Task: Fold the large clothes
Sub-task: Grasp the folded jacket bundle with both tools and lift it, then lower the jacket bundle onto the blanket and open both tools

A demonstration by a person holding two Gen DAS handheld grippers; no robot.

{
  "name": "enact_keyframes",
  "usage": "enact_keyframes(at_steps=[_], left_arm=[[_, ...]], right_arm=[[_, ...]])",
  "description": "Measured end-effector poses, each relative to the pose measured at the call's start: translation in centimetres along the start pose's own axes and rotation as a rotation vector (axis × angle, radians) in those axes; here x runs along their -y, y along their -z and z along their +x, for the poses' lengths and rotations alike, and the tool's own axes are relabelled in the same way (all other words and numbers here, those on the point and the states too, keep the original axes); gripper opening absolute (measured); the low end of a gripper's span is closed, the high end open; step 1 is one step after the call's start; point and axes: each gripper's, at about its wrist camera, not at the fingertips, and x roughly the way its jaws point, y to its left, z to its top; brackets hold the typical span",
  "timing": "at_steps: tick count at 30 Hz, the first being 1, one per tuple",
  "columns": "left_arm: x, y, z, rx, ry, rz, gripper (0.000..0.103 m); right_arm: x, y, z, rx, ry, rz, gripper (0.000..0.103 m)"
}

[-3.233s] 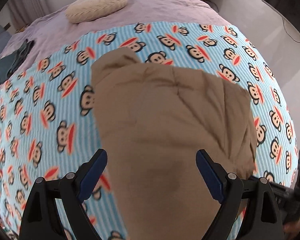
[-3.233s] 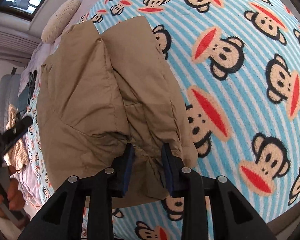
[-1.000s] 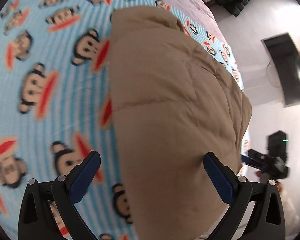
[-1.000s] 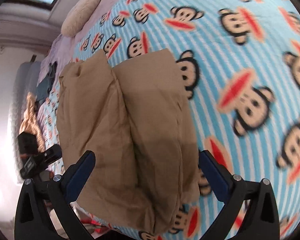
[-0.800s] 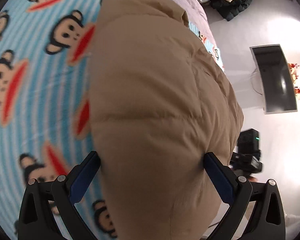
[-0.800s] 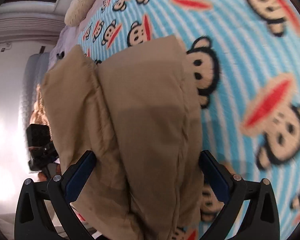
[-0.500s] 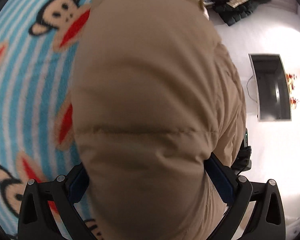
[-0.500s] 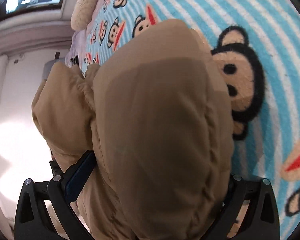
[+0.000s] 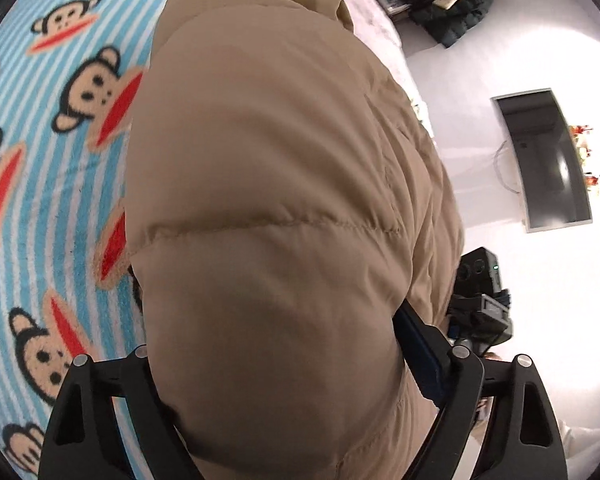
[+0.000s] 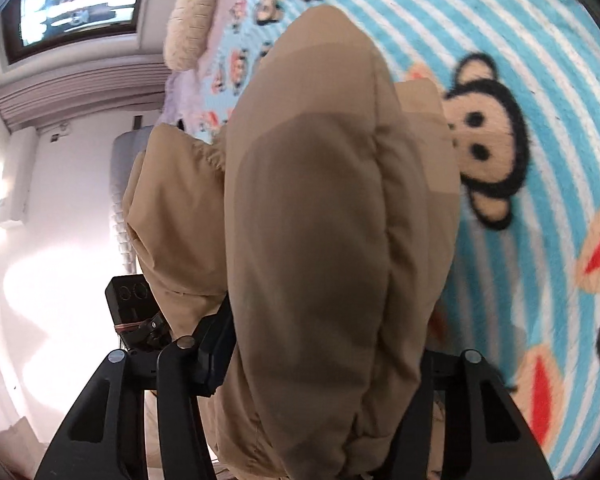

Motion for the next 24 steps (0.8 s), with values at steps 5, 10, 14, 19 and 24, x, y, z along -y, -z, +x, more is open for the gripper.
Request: enact_keyframes(at_steps=[5, 10, 14, 19, 24], left_arm=[[0.6, -0.8, -4.4, 0.067, 0.011, 0.024, 0.089], [-1.9, -1.9, -9.9, 0.117, -0.015, 0.039, 0.089], [-6.6, -2.2, -14.6, 0.133, -0.036, 0.038, 0.089], [-13.5, -3.4, -19.5, 0.139, -0.088, 0.001, 0.089], [-22.3, -4.3, -21.1, 0.116, -0.174, -0.076, 0.089]], right_arm=[[-4.6, 0.9, 1.4, 0.002, -0.024, -0.064, 0.057], [-9.2, 1.7, 6.7, -0.008, -0.052, -0.093, 0.057], [-12.3, 2.6, 13.3, -0.016, -0.068, -0.100, 0.057], [-15.0, 3.1, 22.7, -0.042, -0.073, -0.095, 0.057], [-14.8, 3.4, 30.5, -0.065, 0.005, -0.050, 0.059]])
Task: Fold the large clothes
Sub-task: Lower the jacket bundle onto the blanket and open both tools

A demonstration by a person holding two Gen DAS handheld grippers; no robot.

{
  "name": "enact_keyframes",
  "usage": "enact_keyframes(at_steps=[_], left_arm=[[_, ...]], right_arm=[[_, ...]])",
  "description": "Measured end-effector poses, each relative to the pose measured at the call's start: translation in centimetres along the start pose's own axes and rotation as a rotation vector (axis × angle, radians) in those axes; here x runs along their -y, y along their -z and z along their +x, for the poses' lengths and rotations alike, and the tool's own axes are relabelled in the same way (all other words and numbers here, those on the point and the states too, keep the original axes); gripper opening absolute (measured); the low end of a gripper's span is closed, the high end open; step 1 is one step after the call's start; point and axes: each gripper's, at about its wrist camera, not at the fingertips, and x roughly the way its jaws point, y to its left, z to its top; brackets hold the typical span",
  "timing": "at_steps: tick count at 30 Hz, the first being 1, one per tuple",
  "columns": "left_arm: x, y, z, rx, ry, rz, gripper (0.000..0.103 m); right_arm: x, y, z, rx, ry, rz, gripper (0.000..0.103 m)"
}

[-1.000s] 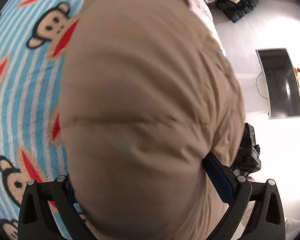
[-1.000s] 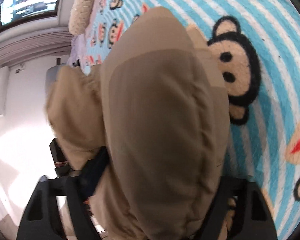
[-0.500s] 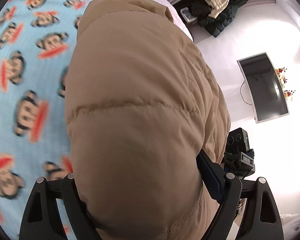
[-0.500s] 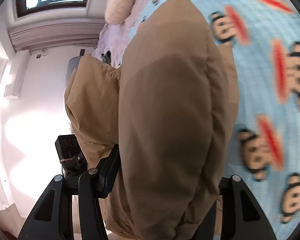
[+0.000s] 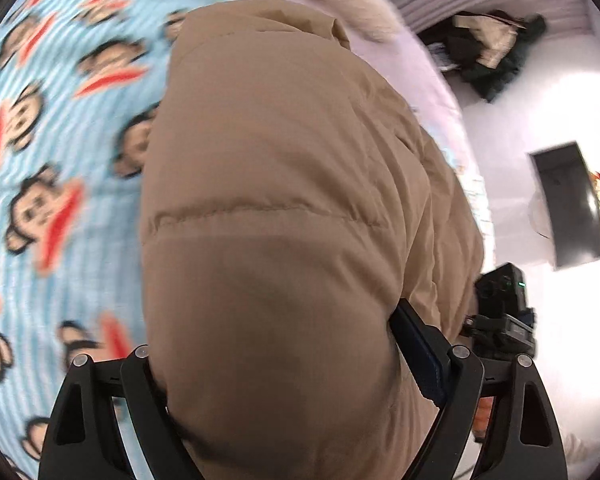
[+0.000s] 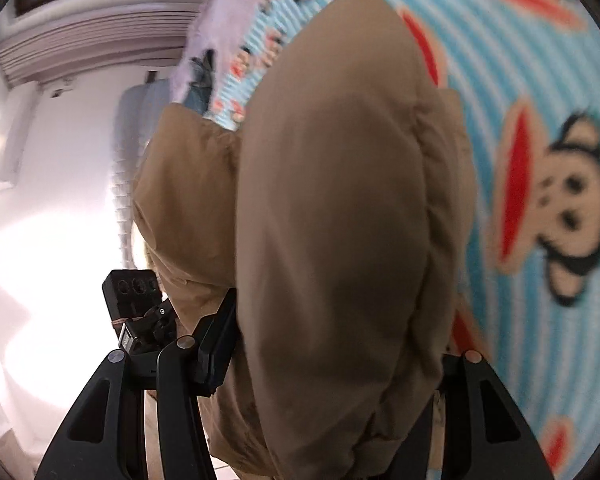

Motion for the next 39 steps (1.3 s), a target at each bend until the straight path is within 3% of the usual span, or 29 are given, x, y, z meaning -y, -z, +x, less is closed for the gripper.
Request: enact_keyframes(at_steps=[3, 5, 8, 10, 11, 14, 16, 23, 24, 25, 26, 31, 35, 39], left_arm=[[-3.7, -0.2, 0.5, -0.017, 0.027, -0.072, 0.090], [-3.5, 0.1, 0.2, -0.014, 0.020, -0.073, 0.090], [-2.7, 0.2, -2.0, 0.028, -0.079, -0.011, 0.090], [-1.7, 0.1, -4.4, 0.105, -0.150, 0.026, 0.090], [-1.4, -0.2, -5.7, 0.148, -0.171, 0.047, 0.090], [-1.0, -2.4, -7.9, 0.213, -0.203, 0.094, 0.090], [-0.5, -4.0, -7.4, 0.224, -0.228, 0.136, 0.090], [0.4, -6.3, -4.0, 0.235, -0.299, 0.185, 0.090], [0.8, -6.6, -3.6, 0.240, -0.321, 0.188, 0.090], [0.8, -6.9, -3.0, 0.238, -0.339, 0.192, 0.090], [0.8, -7.1, -2.4, 0.230, -0.359, 0.192, 0.090], [2.7, -7.3, 1.0, 0.198, -0.437, 0.260, 0.090], [4.9, -6.2, 4.0, 0.179, -0.503, 0.358, 0.091], [4.9, -5.6, 5.0, 0.179, -0.537, 0.388, 0.092]], right_arm=[[0.2, 0.0, 0.8, 0.020, 0.026, 0.050, 0.063], [-0.7, 0.4, 0.2, 0.026, 0.081, 0.047, 0.065], [-2.4, 1.6, -2.5, 0.066, 0.221, -0.006, 0.066], [-4.7, 2.3, -4.6, 0.142, 0.323, -0.064, 0.065], [-5.4, 2.5, -5.6, 0.182, 0.345, -0.084, 0.060], [-8.1, 3.8, -7.9, 0.259, 0.305, -0.138, 0.058], [-9.3, 3.6, -7.6, 0.246, 0.271, -0.163, 0.058], [-8.2, 0.5, -1.4, 0.174, 0.238, -0.074, 0.057], [-7.6, -0.2, -0.6, 0.170, 0.248, -0.052, 0.053], [-7.1, -0.5, -0.4, 0.178, 0.255, -0.041, 0.019], [-6.7, -0.7, -0.3, 0.191, 0.286, -0.025, 0.005], [-4.2, 0.4, -1.5, 0.248, 0.412, 0.003, 0.003], [-0.6, 1.1, -2.5, 0.259, 0.372, 0.096, 0.000], [-0.4, 1.5, -2.9, 0.265, 0.378, 0.104, 0.000]])
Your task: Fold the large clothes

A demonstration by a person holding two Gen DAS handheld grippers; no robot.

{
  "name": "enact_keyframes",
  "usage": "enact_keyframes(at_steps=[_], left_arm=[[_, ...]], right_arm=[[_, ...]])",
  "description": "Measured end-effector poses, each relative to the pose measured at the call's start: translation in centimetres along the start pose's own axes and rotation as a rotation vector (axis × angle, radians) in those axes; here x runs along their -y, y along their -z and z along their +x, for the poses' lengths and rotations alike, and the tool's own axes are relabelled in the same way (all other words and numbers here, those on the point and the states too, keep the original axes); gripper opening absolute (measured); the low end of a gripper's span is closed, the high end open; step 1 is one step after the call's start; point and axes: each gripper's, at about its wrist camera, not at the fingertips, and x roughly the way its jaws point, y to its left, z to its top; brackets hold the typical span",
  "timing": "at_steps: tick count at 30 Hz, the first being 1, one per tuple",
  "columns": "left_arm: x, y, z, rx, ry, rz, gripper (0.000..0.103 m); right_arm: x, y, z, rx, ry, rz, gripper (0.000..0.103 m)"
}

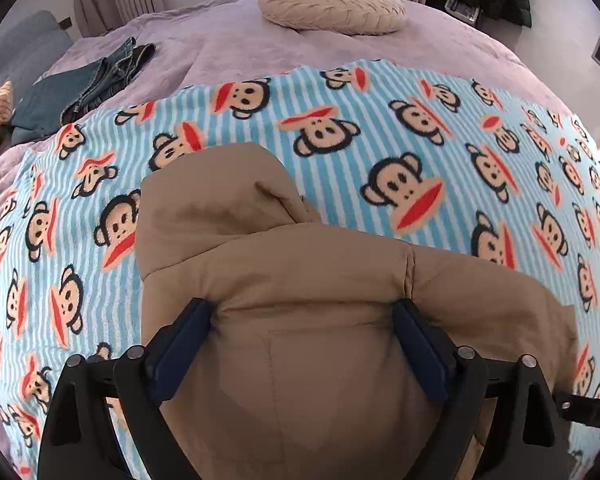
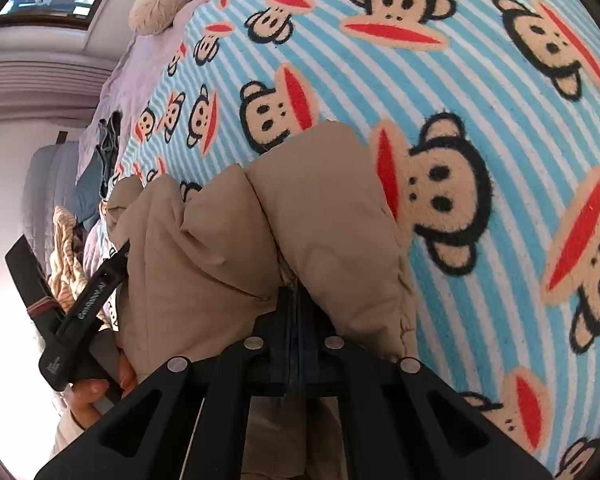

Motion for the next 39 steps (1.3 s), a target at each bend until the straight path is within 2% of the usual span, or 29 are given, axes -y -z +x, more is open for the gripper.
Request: enact_keyframes(at_steps=[4, 9, 12, 14, 15, 17, 20, 25, 28, 31, 32, 35, 39], left_arm=[[-0.6, 0.1, 0.0, -0.005, 0.010, -0.005, 0.092], [-0.9, 0.3, -0.1, 0.002, 0.017, -0.010, 0.092], [-1.0, 0.3, -0.3, 0.001, 0.019, -0.012, 0.093], [-1.2, 0.3, -0.6, 0.000, 0.026, -0.013, 0.093], [-1.3, 0.4, -1.1, 0.002, 0.031, -0.014, 0.093], [-1.6, 0.6, -2.3, 0.006, 0.036, -0.014, 0.093], [-2.7, 1.7, -5.1, 0.016, 0.063, -0.027, 0.093], [-5.2, 6.2, -10.1, 0.032, 0.095, -0.060, 0.093], [-5.7, 10.4, -11.7, 0.011, 0.082, -0.040, 0.093], [-6.2, 13.4, -10.8, -0.068, 0.074, -0.056, 0.093], [-6.5, 14.4, -10.3, -0.091, 0.089, -0.090, 0.094], [-6.8, 15.9, -9.1, -0.108, 0.092, -0.116, 0.100], [-6.7, 16.1, -8.8, -0.120, 0.079, -0.106, 0.100]], right_arm=[[-2.3, 1.3, -2.7, 0.046, 0.056, -0.067, 0.002], [-5.2, 4.9, -6.3, 0.114, -0.009, -0.188, 0.002], [-5.7, 7.0, -5.3, 0.070, 0.038, -0.230, 0.002], [-4.6, 7.7, -3.4, 0.026, 0.086, -0.205, 0.001], [-3.9, 7.8, -2.4, 0.010, 0.081, -0.168, 0.000], [-3.1, 7.6, -1.4, 0.007, 0.084, -0.128, 0.000], [-3.0, 7.4, -0.9, 0.017, 0.111, -0.140, 0.000], [-3.2, 7.7, -1.2, 0.034, 0.139, -0.133, 0.000], [-4.5, 8.5, -2.0, 0.053, 0.174, -0.167, 0.000], [-5.7, 9.7, -3.5, 0.067, 0.209, -0.220, 0.001], [-6.1, 10.2, -4.0, 0.069, 0.223, -0.242, 0.005], [-6.7, 11.8, -5.2, 0.053, 0.224, -0.290, 0.005], [-6.9, 13.1, -6.0, 0.053, 0.243, -0.322, 0.005]])
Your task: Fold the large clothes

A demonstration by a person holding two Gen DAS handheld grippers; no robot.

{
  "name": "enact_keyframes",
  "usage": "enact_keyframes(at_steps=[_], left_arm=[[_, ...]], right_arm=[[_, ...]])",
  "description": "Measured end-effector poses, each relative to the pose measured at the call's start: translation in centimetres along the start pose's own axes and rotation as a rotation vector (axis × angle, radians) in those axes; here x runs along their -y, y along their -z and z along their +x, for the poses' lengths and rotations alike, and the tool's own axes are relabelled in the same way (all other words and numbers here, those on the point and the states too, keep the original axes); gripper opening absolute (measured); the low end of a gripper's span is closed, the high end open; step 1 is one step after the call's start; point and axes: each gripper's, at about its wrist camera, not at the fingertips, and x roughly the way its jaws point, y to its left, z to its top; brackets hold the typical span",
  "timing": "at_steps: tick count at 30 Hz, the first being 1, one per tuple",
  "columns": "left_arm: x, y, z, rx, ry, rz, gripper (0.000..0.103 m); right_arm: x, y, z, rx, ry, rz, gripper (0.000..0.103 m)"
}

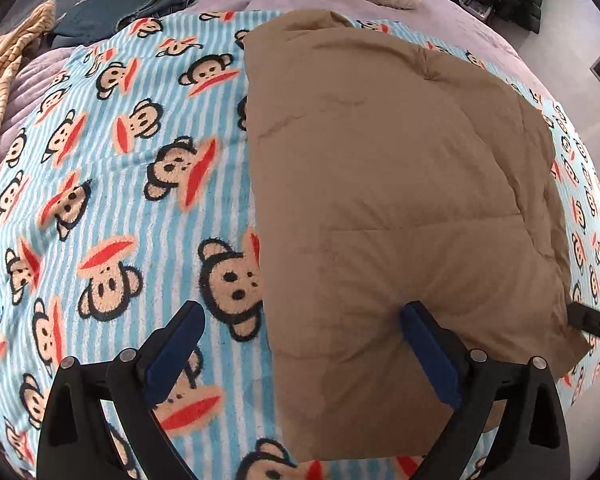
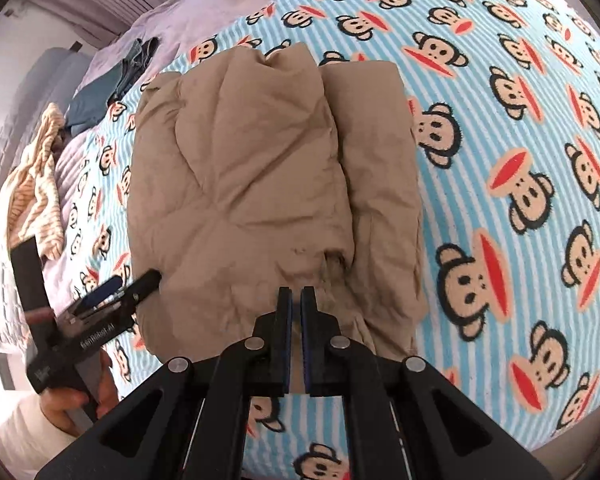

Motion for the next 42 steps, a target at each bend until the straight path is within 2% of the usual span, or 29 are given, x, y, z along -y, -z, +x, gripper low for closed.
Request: enact_keyframes(at_steps=[3, 8, 11, 15, 21, 32, 42], left_arm=[[0.2, -0.1, -0.1, -0.007, -0.010, 0.008, 0.100], [-0.1, -0.4, 0.0, -0.022, -0.006, 0.004, 0.100], [0.0, -0.6, 0.1, -0.027, -0.014, 0.007, 0.100], [0.0, -0.6, 0.1, -0.032, -0.019, 0.009, 0.100], [-0.1, -0.7, -0.1, -0.046, -0.017, -0.007, 0.100], [-0.1, -0.7, -1.3, -0.069, -0.023, -0.064, 0.102], [0.5, -0.5, -4.2, -0.003, -0.030, -0.048, 0.102]], right_arm=[[0.4, -0.4, -0.6, 0.022, 0.004, 0.026, 0.005], [0.4, -3.5, -0.9, 0.054, -0.001, 0.027, 0.005], [-0.6, -4.5, 0.5, 0.019, 0.013, -0.013, 0.005], [-0.6, -3.6, 3.4, -0.053, 0.027, 0.011, 0.005], [-0.5, -3.5, 4.5, -0.073, 0.036, 0.016, 0.005], [-0.5, -2.9, 2.0, -0.049, 0.034, 0.005, 0.005], [0.0, -2.0, -0.4, -0.050, 0.020, 0.003, 0.005]])
